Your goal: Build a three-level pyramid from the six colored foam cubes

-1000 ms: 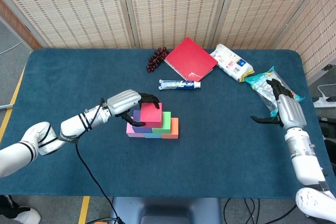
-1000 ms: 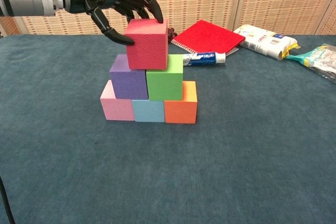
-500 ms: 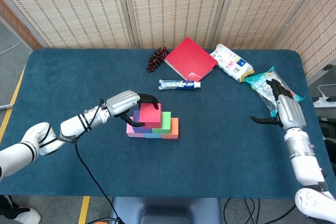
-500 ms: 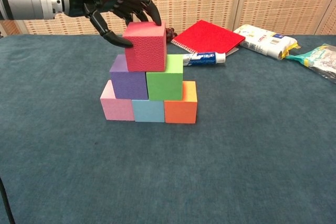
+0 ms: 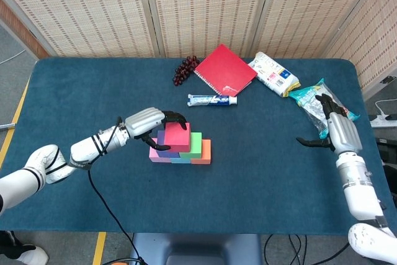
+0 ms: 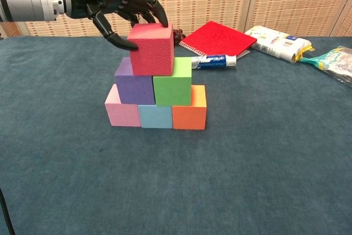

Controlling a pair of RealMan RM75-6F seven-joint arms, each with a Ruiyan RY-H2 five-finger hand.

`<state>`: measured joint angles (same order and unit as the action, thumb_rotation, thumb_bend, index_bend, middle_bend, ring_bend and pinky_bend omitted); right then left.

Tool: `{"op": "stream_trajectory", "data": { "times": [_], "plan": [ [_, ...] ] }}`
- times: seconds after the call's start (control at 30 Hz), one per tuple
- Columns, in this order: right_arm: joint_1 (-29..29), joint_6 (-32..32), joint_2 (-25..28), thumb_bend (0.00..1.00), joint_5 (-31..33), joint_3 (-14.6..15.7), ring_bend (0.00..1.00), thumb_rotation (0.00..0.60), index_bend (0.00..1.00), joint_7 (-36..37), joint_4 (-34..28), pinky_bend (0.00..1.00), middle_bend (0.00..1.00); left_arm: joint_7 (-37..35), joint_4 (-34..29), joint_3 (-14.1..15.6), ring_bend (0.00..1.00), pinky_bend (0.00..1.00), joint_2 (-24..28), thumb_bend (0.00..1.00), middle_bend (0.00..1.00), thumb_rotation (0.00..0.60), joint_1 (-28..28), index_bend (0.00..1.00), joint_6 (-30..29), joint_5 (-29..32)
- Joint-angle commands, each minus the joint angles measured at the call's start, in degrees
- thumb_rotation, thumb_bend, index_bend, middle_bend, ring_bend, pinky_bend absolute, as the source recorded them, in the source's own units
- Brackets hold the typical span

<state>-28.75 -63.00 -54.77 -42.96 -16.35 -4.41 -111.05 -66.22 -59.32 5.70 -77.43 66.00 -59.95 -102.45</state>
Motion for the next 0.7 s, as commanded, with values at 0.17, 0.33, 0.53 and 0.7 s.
{"op": "stream_trajectory", "data": {
  "times": [0.17, 0.33, 0.53, 0.7],
  "plan": [
    [0.2, -0.2, 0.0, 0.19, 0.0, 0.0, 0.0, 0.6, 0.0, 0.1, -0.1, 0.01, 0.08, -1.5, 0.0, 0.4, 0.24, 0.25, 0.3, 0.29, 0.34, 0.6, 0.4, 0.4, -0.4, -0.2],
    [0.3, -0.4, -0.1, 0.19, 0.2, -0.1, 0.0, 0.6, 0.0, 0.0, -0.1, 0.01, 0.08, -2.4, 1.5, 0.7, 0.24, 0.25, -0.6, 0.29, 0.34, 0.6, 0.8, 0.4, -0.2, -0.5],
    [0.2, -0.8, -0.2, 0.19, 0.7, -0.2, 0.0, 0.6, 0.0, -0.5, -0.3, 0.01, 0.08, -3.7, 3.5, 1.2, 0.24, 0.25, -1.5, 0.29, 0.34, 0.6, 1.0, 0.4, -0.5, -0.7],
    [0.0, -0.8, -0.4, 0.19, 1.2, -0.4, 0.0, 0.6, 0.0, -0.7, -0.2, 0.01, 0.08, -4.2, 4.6, 1.7, 0.22, 0.23, -2.1, 0.3, 0.31, 0.6, 0.9, 0.39, -0.9, -1.0]
  ]
}}
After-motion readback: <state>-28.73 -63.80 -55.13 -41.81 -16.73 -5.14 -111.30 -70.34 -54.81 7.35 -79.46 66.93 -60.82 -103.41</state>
